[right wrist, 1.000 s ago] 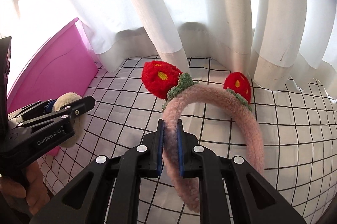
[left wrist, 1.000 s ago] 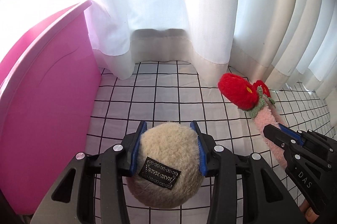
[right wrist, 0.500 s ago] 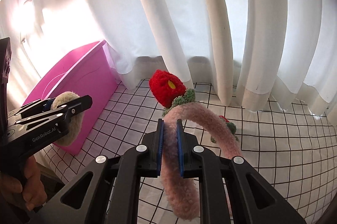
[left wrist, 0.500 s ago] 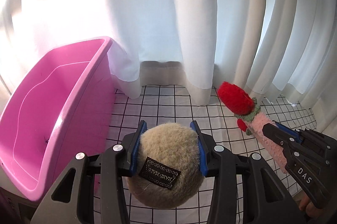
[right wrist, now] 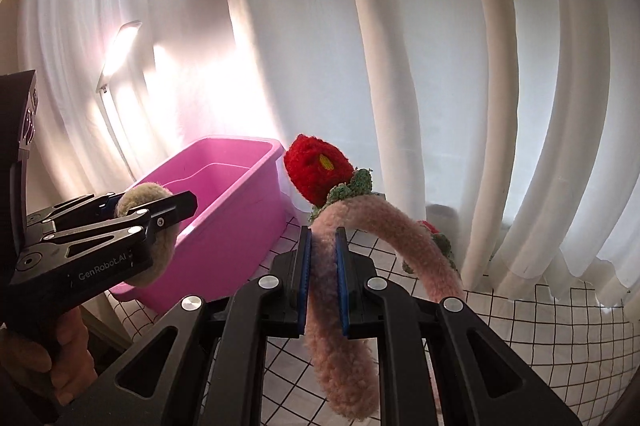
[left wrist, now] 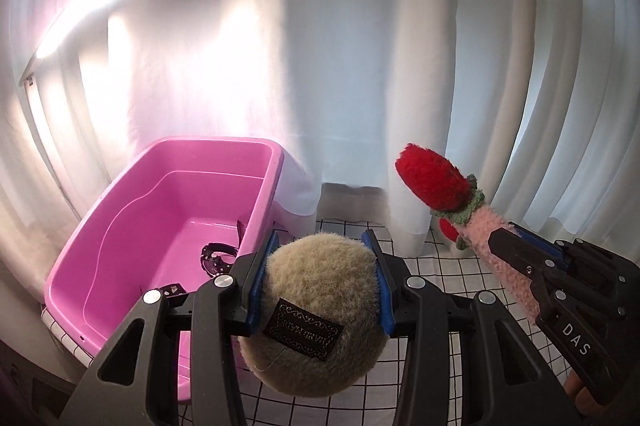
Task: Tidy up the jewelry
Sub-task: 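Lift the beige ball with the left tool while the right tool carries the headband to the tub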
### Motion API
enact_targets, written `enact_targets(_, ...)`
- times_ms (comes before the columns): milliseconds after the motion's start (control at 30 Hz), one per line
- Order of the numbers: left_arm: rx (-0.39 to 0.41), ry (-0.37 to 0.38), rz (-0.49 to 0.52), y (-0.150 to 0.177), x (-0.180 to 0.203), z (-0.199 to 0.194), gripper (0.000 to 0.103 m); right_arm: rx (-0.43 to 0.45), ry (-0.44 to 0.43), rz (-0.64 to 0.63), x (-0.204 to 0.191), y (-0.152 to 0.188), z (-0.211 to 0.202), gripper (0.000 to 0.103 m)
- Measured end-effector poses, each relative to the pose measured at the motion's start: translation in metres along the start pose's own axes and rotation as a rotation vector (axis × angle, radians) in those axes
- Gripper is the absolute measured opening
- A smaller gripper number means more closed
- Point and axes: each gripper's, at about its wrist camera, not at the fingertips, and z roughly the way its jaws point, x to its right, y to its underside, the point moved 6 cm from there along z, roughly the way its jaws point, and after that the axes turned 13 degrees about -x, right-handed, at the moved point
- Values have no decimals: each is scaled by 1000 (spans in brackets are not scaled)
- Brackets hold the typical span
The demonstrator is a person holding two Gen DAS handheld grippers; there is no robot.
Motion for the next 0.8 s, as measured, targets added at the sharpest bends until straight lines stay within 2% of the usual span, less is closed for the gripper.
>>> enact_targets(300,58,-152,-114,-14,-90,-22,42,64,-84,-165,-79,-54,10,11)
enact_targets(433,51,-217,-176,-14,-136,-20,42,68,-133,-221,-115,-75,26,11)
enact_targets(600,21,-260,-240,-10,-182,-10,42,62,-166,-302,-162,-96,48,11)
enact_targets(800,-15,-277,-290,-6,-212,7,42,28,-181,-389,-207,-109,83,11)
